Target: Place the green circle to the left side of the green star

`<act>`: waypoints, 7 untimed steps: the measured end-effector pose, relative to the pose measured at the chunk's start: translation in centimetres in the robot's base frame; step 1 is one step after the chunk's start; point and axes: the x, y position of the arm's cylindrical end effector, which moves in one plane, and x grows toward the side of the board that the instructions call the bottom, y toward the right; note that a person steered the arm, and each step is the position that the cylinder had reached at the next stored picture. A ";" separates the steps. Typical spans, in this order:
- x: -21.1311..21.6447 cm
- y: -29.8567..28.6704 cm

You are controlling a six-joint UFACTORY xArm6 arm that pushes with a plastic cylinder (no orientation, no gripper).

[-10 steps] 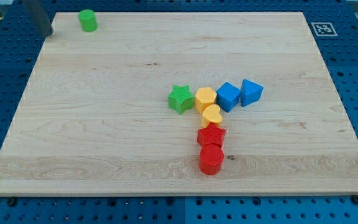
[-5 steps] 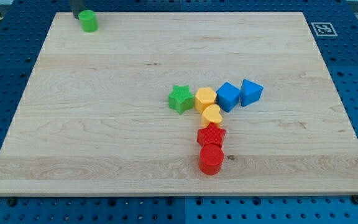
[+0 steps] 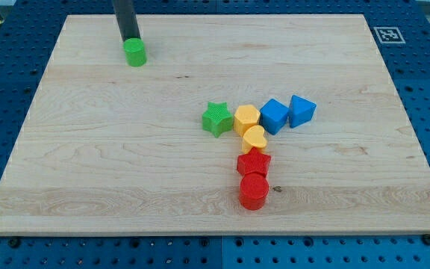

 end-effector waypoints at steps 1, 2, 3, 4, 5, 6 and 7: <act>0.6 0.1; 0.8 0.1; 1.7 1.4; 1.7 1.4; 3.1 1.9; 3.9 1.9; 4.2 1.5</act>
